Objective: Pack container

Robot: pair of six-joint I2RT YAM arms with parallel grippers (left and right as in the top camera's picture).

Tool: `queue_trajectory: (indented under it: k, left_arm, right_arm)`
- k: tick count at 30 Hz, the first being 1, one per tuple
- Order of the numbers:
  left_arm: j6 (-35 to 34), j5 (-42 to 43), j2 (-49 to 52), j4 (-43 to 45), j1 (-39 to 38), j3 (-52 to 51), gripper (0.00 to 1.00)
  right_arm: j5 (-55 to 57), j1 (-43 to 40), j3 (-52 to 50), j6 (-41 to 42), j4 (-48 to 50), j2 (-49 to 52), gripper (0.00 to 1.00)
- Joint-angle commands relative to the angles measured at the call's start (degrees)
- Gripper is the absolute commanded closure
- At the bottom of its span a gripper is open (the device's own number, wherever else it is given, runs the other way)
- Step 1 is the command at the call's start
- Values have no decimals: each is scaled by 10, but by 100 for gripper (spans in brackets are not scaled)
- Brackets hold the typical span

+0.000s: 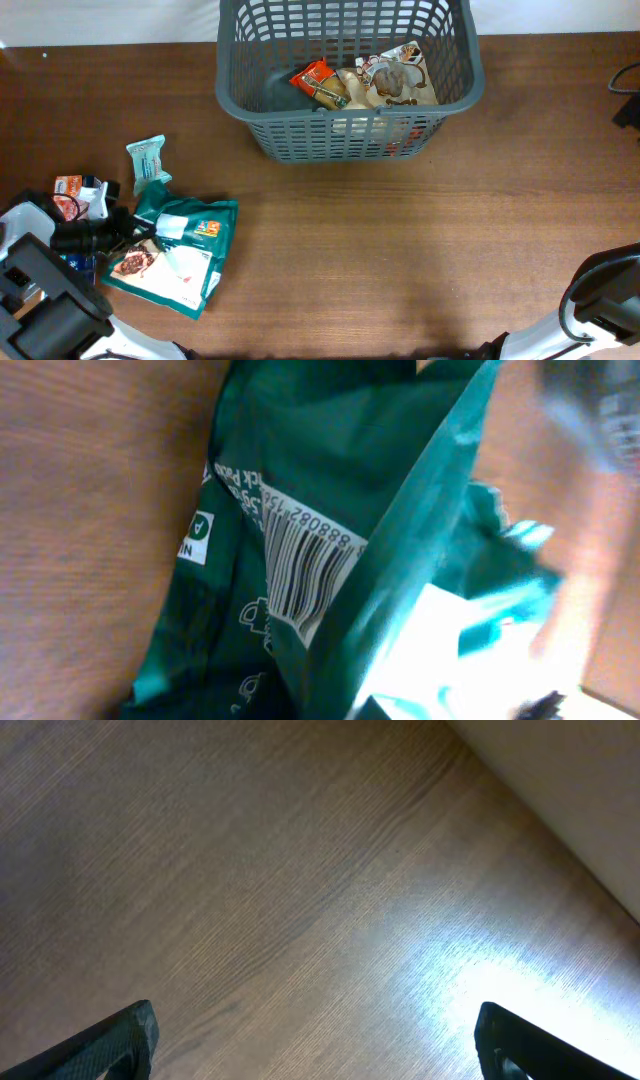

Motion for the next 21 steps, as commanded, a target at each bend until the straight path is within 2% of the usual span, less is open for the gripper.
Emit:
queue_trajectory:
  k: [1,7,15,21]
  left_arm:
    - [17,115,7,-1,0,4,98]
    - [17,146,-23,-19,0,36,98]
    - [14,146,-159,-38,0,112,98]
    - [-13,146,-217,-38,0,148,98]
  right_arm:
    - [-1,0,-1,4,2,-7,1]
    - [-1,0,-1,4,2,-7,1]
    - [-1,0,-1,4,2,-7,1]
    - [-1,0,-1,4,2,-7,1]
